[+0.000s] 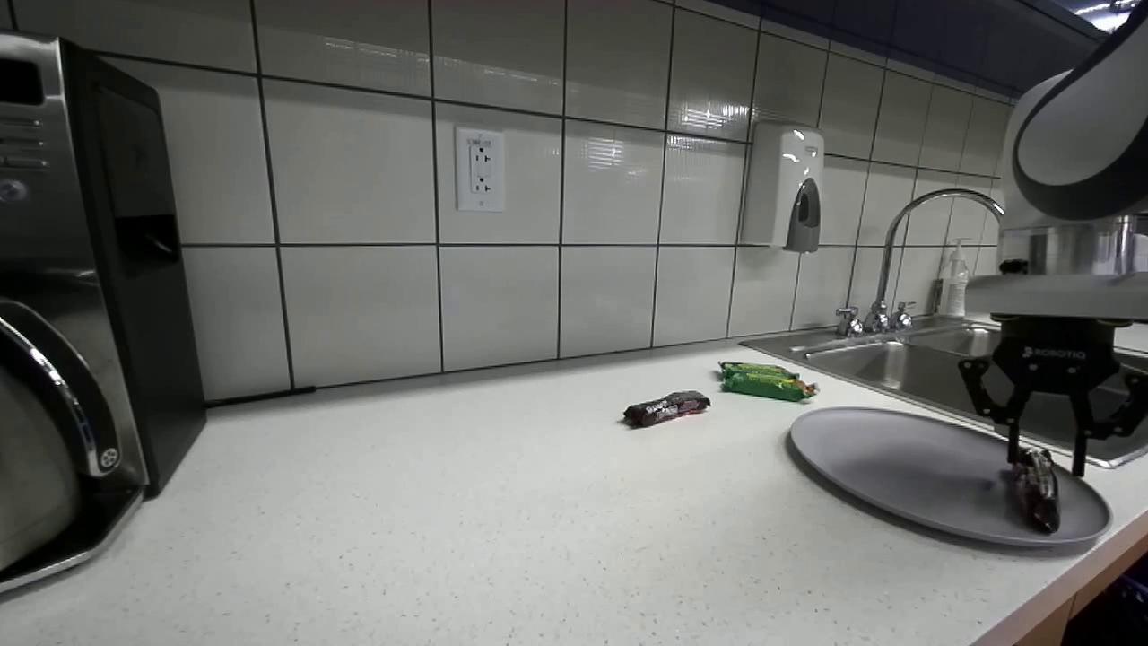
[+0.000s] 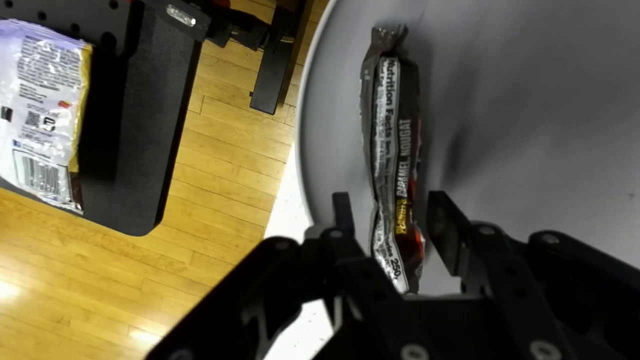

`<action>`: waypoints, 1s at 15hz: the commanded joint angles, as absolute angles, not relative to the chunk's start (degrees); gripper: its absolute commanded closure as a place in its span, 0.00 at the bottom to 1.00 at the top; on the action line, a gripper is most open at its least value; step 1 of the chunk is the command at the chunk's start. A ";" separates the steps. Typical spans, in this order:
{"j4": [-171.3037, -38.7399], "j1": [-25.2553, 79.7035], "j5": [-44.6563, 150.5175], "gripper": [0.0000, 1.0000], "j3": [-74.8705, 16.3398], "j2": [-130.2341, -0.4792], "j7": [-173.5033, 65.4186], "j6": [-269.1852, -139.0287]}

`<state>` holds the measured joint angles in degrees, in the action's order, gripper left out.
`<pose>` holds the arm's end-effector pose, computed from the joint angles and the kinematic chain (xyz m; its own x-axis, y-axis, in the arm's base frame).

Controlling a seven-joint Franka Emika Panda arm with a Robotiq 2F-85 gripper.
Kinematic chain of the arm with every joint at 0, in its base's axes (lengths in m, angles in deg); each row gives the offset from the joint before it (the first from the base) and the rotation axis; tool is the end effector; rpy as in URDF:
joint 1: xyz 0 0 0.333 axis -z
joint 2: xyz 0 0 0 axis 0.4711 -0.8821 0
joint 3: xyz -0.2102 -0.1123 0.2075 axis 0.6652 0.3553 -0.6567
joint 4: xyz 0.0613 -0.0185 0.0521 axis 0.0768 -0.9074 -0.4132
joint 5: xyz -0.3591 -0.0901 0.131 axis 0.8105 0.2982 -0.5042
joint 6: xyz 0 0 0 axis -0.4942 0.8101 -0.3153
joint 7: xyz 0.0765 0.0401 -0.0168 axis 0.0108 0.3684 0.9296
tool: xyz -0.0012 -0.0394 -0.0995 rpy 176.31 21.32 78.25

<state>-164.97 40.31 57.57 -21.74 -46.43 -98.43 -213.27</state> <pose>0.3747 -0.1623 0.2452 0.4004 -0.9159 -0.0294 -0.9081 -0.4009 0.1210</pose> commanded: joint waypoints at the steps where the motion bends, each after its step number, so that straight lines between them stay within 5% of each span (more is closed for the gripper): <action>1: -164.67 40.79 58.96 0.23 -22.02 -45.87 -99.90 -214.15; 4: -164.16 40.56 58.74 0.02 -22.25 -45.35 -99.72 -214.36; 15: -159.89 37.36 56.55 0.00 -25.31 -46.02 -98.23 -213.74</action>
<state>-161.35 38.25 57.50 -23.85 -46.00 -98.39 -214.50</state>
